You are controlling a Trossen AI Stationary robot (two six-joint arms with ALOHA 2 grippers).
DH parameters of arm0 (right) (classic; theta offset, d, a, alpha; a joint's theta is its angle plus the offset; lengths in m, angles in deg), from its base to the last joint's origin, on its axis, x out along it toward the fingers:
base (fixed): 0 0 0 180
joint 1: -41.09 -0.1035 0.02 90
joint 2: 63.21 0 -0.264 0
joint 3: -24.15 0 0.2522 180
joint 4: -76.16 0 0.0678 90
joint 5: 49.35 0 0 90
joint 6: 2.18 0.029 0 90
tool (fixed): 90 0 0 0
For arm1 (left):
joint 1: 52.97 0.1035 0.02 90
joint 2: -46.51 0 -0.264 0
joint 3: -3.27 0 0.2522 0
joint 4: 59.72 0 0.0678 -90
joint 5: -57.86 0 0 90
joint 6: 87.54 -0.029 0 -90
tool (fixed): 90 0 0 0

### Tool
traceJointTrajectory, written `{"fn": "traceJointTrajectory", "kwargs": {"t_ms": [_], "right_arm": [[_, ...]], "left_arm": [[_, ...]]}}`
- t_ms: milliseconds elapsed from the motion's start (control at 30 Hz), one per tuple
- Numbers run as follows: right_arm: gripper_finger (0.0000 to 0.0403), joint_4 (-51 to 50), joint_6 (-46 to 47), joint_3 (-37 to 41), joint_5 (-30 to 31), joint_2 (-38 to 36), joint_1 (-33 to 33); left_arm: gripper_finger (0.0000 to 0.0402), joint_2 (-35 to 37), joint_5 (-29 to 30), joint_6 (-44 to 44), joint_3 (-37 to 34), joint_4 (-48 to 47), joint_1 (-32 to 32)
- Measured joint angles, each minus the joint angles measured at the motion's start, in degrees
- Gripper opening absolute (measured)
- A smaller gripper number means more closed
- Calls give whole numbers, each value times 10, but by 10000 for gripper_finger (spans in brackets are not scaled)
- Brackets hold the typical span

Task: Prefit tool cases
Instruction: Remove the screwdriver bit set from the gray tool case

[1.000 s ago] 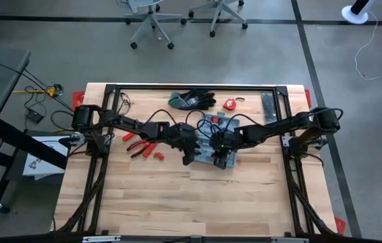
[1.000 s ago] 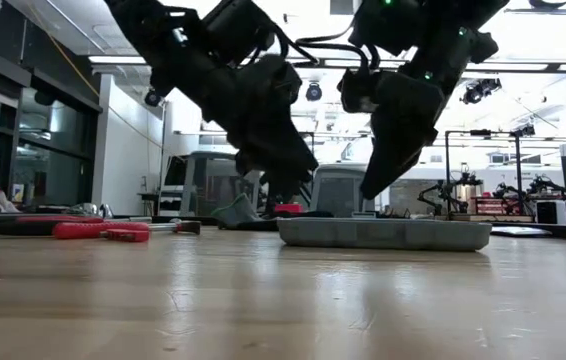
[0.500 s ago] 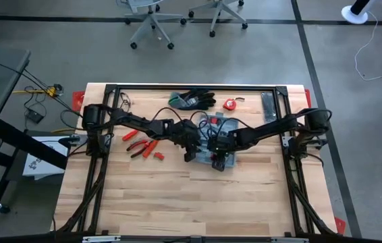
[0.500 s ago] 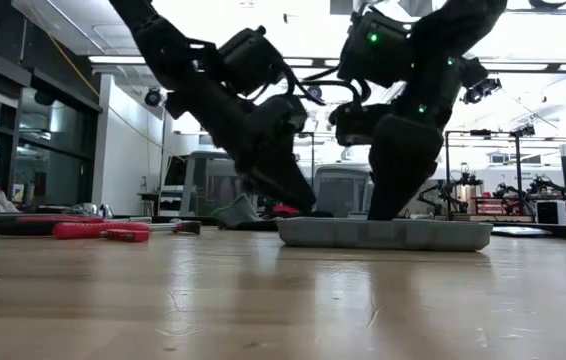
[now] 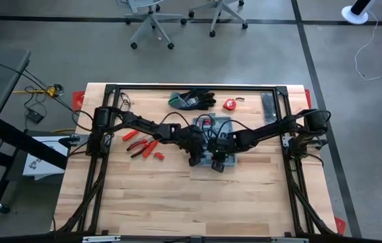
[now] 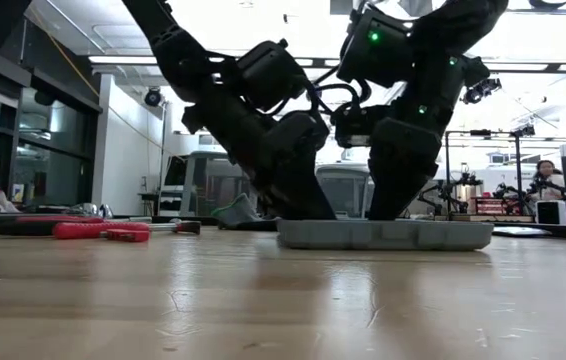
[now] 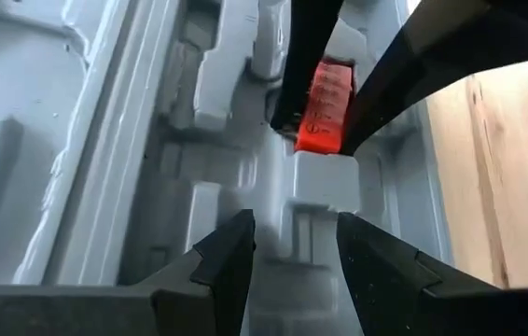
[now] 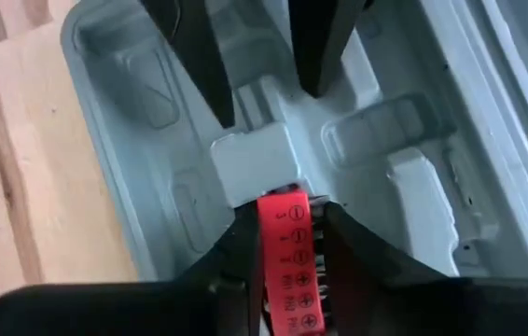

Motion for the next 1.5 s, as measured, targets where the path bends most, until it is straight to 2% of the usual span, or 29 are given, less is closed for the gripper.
{"fn": "traceJointTrajectory", "kwargs": {"t_ms": [200, 600, 900, 1033, 1233, 1500], "right_arm": [[70, -7, 24, 4, 1, -43, -2], [70, -38, 40, 4, 75, -103, 2], [70, -119, 23, 3, 84, -106, 58], [70, -116, 3, 5, 74, -106, 91], [70, -45, 29, 85, 38, -123, 136], [70, 53, 128, 195, 9, -184, 139]], "left_arm": [[149, 0, 2, 2, -2, -6, -8], [149, -1, 3, -2, -4, -37, -7], [149, 3, 1, 4, -3, -89, -29], [147, 3, -33, 5, -3, -96, -47], [127, 3, -42, 20, -3, -99, -66], [115, 24, -39, 25, -4, -103, -59]]}}
